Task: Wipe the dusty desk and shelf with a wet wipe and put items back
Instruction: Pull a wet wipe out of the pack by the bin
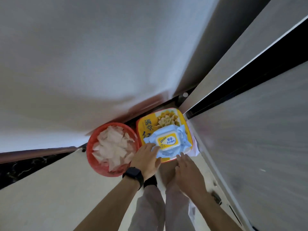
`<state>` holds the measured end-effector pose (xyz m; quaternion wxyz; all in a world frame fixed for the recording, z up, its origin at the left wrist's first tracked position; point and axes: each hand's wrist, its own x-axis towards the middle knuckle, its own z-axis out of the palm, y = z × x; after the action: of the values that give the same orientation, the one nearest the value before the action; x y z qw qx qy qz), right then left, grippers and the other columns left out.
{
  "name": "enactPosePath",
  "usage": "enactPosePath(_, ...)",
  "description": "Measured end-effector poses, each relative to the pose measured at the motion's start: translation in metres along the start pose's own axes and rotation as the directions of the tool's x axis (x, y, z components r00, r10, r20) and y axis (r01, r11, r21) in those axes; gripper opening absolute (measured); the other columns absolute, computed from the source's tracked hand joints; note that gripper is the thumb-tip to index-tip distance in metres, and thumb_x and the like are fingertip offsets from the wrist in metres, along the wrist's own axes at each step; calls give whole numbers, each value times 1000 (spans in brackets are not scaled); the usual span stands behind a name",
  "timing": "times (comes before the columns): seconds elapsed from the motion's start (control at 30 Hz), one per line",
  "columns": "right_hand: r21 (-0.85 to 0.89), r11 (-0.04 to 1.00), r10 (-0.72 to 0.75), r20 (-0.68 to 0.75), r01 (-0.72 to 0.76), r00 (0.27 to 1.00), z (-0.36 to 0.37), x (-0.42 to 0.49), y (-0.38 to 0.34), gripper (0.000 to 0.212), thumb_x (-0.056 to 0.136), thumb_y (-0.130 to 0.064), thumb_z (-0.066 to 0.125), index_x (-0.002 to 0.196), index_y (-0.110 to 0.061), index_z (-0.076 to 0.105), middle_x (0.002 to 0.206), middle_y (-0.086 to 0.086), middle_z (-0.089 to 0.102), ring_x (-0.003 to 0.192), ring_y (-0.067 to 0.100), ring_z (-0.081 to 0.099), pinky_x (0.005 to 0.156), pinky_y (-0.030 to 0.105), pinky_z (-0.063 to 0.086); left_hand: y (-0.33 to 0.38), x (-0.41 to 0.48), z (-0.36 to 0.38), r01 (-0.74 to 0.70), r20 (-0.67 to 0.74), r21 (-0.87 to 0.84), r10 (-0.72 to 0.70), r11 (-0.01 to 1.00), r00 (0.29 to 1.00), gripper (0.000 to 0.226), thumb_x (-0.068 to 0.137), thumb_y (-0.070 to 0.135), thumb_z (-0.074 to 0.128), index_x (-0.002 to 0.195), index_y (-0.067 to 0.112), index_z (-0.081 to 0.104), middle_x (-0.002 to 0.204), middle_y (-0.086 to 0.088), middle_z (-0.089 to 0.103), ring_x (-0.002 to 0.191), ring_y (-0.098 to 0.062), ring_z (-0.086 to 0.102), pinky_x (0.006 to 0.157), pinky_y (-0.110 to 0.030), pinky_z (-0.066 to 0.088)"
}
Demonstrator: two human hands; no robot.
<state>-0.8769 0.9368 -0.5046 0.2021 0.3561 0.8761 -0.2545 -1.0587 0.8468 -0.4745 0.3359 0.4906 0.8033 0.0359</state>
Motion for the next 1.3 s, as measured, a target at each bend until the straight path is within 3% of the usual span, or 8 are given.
enactPosePath(0.23, -176, 984, -1, 126, 23, 992, 70, 43, 24, 64, 82, -22, 46, 142, -1, 49, 153, 16, 43, 142, 31, 41, 104, 55, 45, -14, 76, 78, -118, -29, 54, 120, 992, 992, 54, 89, 30, 66, 138, 13, 49, 147, -10, 45, 132, -34, 44, 103, -45, 43)
enactPosePath(0.37, -206, 976, -59, 92, 77, 994, 78, 41, 34, 80, 76, -17, 67, 149, -4, 38, 159, 14, 34, 147, 27, 31, 109, 59, 37, -12, 99, 94, -129, -25, 175, 136, 976, 990, 54, 80, 27, 75, 127, 7, 56, 131, -17, 57, 109, -40, 57, 89, -50, 50)
enactPosePath(0.63, -242, 954, -180, -3, 174, 984, 59, 41, 42, 101, 58, -16, 83, 145, -8, 32, 151, 13, 46, 142, 21, 36, 103, 62, 41, -21, 108, 96, -240, -54, 469, 299, 850, 953, 42, 94, 36, 51, 119, 3, 61, 118, -22, 67, 90, -38, 67, 73, -45, 56)
enactPosePath(0.83, -213, 969, -108, 85, 124, 991, 61, 44, 37, 93, 67, -19, 78, 148, -6, 35, 158, 14, 35, 141, 28, 43, 106, 59, 41, -15, 117, 43, -125, -88, 202, 145, 971, 985, 33, 104, 29, 35, 123, 11, 57, 86, -8, 65, 68, -33, 62, 53, -36, 37)
enactPosePath(0.93, -151, 984, -94, 36, 98, 995, 56, 52, 31, 64, 83, -25, 63, 142, -4, 48, 152, 14, 44, 135, 32, 49, 101, 53, 47, -43, 129, 29, 11, -219, 104, 12, 994, 976, 45, 101, 15, 49, 144, 15, 39, 114, -13, 60, 94, -37, 59, 65, -40, 42)
enactPosePath(1.0, -18, 999, -29, -15, 28, 999, 42, 60, 22, 54, 93, -29, 48, 143, -10, 46, 138, 10, 58, 117, 33, 61, 91, 44, 51, -58, 124, 34, -57, -328, 269, 147, 962, 933, 53, 88, 3, 57, 139, 14, 47, 128, -15, 55, 113, -37, 51, 88, -47, 48)
enactPosePath(1.1, 127, 985, 122, -41, -116, 992, 27, 76, 13, 52, 99, -39, 45, 148, -26, 34, 121, 4, 60, 104, 29, 61, 81, 42, 52, -68, 108, 59, -276, -245, 418, 401, 865, 883, 38, 86, 7, 57, 123, 14, 61, 126, -7, 60, 121, -29, 52, 103, -45, 43)
enactPosePath(1.3, 368, 880, 325, -7, -299, 946, 19, 106, 5, 39, 95, -47, 55, 126, -25, 49, 114, -5, 62, 102, 22, 62, 79, 37, 47, -66, 82, 91, -62, -22, 58, 64, 996, 998, 59, 100, 20, 40, 156, 18, 22, 165, 4, 13, 152, -16, 13, 122, -46, 13)
